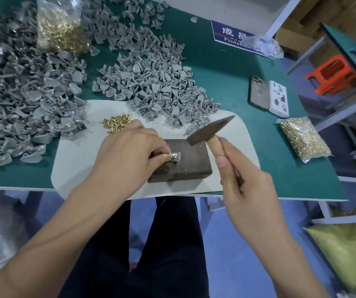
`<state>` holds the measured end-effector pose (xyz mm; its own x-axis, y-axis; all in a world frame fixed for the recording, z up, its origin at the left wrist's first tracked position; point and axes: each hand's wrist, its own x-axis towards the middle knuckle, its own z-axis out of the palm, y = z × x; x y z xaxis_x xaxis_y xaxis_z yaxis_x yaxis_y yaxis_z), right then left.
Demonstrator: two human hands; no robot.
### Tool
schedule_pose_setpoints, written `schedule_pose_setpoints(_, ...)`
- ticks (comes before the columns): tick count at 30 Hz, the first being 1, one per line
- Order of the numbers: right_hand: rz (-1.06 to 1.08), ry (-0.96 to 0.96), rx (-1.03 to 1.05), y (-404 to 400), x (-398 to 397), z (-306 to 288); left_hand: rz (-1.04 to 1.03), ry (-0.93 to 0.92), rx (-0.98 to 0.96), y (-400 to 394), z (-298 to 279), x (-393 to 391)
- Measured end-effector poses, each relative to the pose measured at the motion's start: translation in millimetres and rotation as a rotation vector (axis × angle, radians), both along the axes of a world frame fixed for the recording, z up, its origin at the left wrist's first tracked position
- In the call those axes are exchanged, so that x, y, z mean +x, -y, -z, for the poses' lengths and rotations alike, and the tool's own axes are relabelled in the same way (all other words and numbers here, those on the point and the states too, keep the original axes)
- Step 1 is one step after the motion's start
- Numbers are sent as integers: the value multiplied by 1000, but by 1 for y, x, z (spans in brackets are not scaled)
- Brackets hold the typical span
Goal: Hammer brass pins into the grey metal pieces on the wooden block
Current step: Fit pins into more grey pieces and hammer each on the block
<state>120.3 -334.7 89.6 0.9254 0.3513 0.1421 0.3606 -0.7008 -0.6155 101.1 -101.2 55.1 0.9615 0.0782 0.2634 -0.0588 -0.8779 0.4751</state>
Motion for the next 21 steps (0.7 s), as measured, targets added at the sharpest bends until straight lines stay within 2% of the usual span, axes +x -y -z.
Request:
schedule_pose_setpoints(2,-17,11,44,-6,-4,1,5,24,27,1,0,-1)
schedule_pose_setpoints(5,-84,-87,-110,-6,-9,6,24,43,52,1,1,-1)
schedule_pose_setpoints(6,-88,-68,-151,-4,-8,5,33,44,58,0,1,-1)
schedule_pose_setpoints(10,-13,70,27,-4,-6,-1,46,56,60,-2,3,0)
schedule_pose_setpoints(11,-20,57,40,-8,-8,2,46,55,57,-2,4,0)
schedule_pose_setpoints(15,-66,-86,-122,-4,-5,9,50,45,51,-2,4,0)
schedule_pose_setpoints(19,-9,89,68,-1,-2,-2,54,31,36,-4,3,0)
schedule_pose_setpoints(21,-14,58,73,-5,-6,4,54,34,25,-3,4,0)
